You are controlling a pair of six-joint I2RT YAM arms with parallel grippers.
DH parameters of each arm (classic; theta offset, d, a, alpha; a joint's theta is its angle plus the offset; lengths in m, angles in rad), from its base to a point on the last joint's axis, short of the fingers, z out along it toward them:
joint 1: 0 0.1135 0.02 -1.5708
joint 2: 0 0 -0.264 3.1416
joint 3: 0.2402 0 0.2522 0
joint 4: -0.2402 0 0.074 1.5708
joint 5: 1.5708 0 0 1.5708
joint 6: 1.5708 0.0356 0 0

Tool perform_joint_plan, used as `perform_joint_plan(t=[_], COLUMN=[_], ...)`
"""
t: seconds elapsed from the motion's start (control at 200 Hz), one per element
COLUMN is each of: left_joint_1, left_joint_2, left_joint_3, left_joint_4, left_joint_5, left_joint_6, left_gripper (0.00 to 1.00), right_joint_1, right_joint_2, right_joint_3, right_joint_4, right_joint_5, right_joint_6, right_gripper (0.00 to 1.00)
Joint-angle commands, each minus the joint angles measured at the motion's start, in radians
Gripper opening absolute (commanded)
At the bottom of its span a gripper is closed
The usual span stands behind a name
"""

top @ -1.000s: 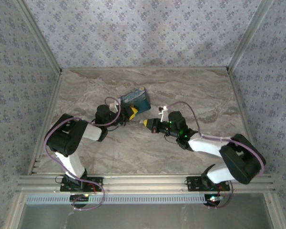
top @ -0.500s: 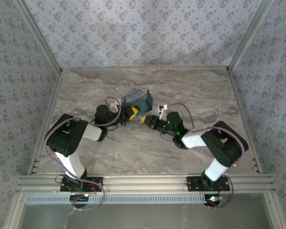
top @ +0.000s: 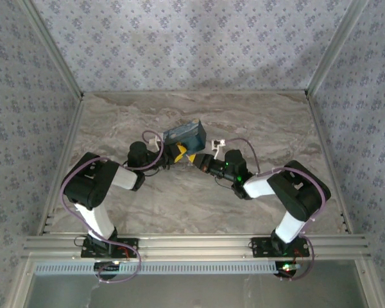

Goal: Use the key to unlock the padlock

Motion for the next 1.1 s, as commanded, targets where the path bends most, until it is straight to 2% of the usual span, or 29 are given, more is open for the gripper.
perform_joint_plan(t=[0.0, 0.59, 1.094], left_joint_1=[0.000, 0.012, 0.011], left_joint_2=[0.007, 0.017, 0.017], left_joint_3=[0.000, 0.003, -0.005], left_joint_4=[0.096, 0.104, 0.104], left_joint_5=[0.024, 0.024, 0.028], left_joint_6=[0.002, -0.006, -0.006], left_gripper=[0.00, 0.00, 0.00], right_joint_1=[-0.001, 0.002, -0.004], right_joint_2=[0.021, -0.012, 0.010], right_joint_3=[0.027, -0.037, 0.023], right_joint_4=[0.018, 0.027, 0.020], right_joint_5=[-0.013, 0.016, -0.001], right_joint_6=[0.012, 0.017, 0.010], right_gripper=[0.00, 0.00, 0.00])
